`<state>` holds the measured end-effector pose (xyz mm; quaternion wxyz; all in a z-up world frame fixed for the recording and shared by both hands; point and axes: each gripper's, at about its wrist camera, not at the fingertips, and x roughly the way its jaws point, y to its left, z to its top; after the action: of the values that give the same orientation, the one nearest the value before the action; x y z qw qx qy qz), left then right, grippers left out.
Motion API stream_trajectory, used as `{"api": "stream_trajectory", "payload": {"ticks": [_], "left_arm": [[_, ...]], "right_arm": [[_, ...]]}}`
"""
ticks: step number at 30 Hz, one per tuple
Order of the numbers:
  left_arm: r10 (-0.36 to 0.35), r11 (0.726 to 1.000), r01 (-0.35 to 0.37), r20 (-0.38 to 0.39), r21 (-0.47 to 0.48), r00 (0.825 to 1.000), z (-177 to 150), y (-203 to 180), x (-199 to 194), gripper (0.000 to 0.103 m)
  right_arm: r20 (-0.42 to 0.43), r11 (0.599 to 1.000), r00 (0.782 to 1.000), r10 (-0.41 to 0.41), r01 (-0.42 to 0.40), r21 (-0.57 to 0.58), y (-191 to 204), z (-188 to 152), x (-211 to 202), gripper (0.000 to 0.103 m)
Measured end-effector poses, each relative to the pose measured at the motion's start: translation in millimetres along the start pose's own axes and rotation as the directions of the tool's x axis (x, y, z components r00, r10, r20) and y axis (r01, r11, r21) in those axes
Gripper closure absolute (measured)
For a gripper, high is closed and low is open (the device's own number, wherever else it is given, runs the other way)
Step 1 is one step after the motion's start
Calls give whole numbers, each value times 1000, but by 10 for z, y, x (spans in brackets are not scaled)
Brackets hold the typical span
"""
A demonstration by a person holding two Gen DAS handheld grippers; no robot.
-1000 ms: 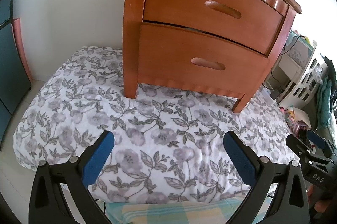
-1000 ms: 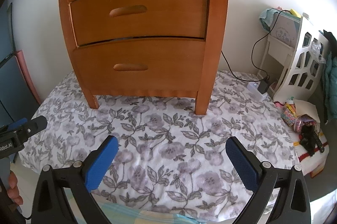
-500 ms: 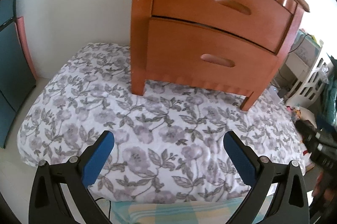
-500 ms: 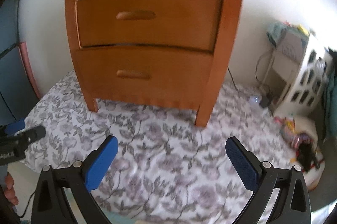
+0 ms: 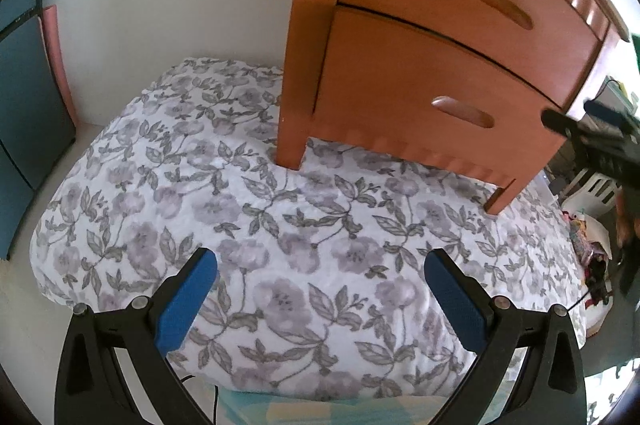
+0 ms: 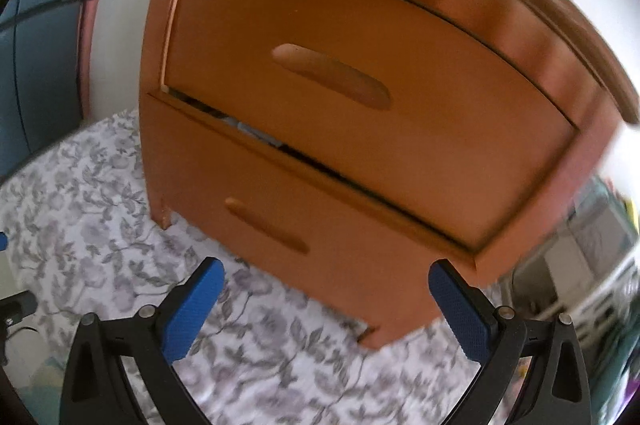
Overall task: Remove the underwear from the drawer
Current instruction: 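Move the right gripper to the lower drawer's front and grip its edge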
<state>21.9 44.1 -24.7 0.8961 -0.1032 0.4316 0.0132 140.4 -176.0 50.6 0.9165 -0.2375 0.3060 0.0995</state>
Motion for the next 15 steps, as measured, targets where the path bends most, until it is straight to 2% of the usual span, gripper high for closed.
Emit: {"api": "stream_trajectory", "payload": {"ticks": [9,15], "left_arm": [[1,1000,-2,-55,-16,998,58,155,336,0],[-6,1000,4,-81,-24,997,73,206,504,0]], "right_arm": [[-56,993,998,10,-17,-120,88,163,529,0],[-68,989,998,7,-17,-144,108,178,725,0]]}}
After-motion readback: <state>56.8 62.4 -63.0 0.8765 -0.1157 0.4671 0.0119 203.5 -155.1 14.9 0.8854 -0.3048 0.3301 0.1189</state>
